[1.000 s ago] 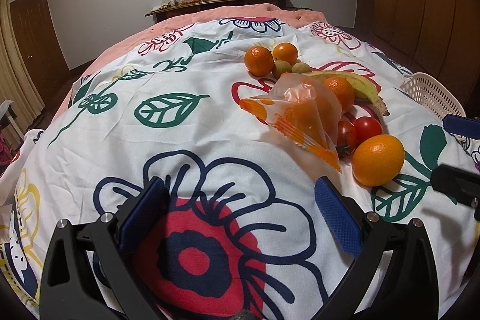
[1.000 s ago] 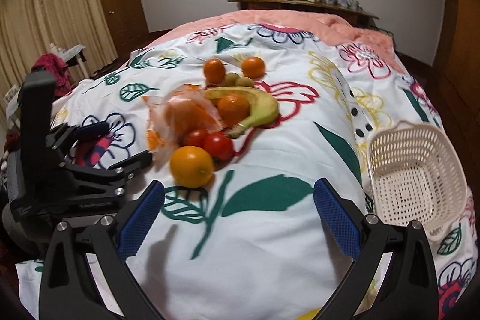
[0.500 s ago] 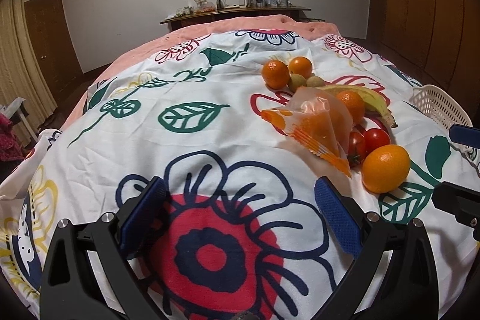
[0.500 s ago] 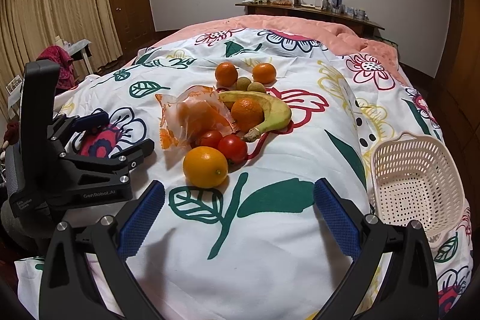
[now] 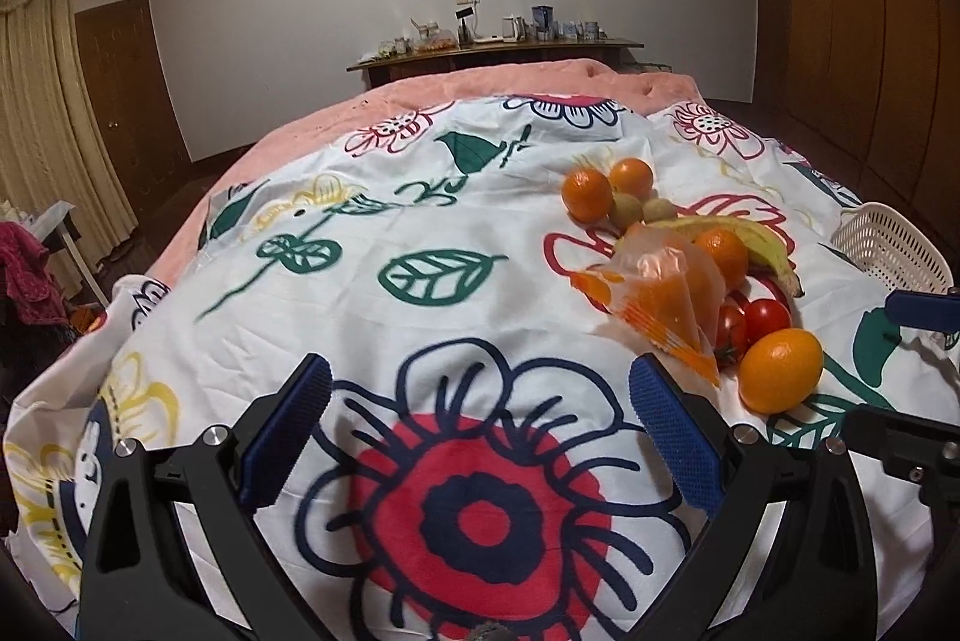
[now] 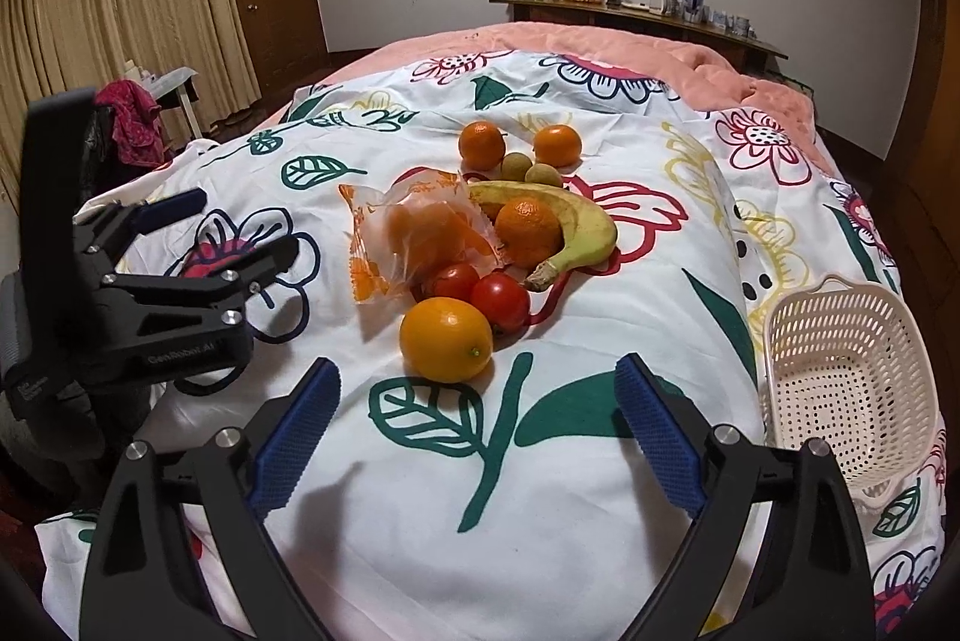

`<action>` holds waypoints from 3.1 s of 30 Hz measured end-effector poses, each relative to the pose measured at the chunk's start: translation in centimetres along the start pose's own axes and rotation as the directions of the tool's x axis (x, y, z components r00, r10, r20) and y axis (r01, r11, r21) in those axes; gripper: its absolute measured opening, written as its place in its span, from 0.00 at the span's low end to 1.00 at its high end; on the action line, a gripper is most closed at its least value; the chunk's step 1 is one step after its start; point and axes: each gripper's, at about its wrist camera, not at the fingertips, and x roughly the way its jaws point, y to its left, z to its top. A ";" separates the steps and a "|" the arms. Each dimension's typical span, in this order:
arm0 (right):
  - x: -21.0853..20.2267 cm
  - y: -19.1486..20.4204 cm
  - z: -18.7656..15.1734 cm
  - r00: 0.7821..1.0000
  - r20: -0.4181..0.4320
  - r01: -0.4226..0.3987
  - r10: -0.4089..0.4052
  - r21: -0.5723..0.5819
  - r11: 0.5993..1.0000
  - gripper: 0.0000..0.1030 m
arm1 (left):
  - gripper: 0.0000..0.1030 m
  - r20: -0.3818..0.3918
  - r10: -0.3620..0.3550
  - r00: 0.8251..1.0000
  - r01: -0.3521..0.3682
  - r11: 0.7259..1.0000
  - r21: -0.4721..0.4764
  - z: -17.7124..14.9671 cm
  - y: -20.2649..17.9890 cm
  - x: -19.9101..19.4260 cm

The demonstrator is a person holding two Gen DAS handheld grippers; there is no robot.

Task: Organize fruits
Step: 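Move the right gripper toward the large orange beside the tomatoes, then close the right gripper around the large orange, then carry the large orange into the basket with the right gripper while the left grasps the orange bag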

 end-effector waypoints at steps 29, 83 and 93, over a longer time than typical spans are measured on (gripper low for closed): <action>5.0 1.5 1.8 0.987 -0.162 -0.005 0.003 -0.006 1.000 0.53 | 0.98 -0.002 0.024 1.000 -0.024 1.000 0.011 1.0 0.8 -0.3; -3.2 -8.0 0.0 0.995 0.085 -0.068 0.048 0.250 0.966 0.41 | 0.63 -0.226 -0.314 0.922 0.308 0.949 -0.060 5.2 -4.0 5.5; -5.2 -14.7 -1.0 0.988 0.106 0.068 -0.116 0.378 0.923 0.41 | 0.62 -0.157 -0.326 0.932 0.325 0.945 -0.032 6.6 -5.0 2.1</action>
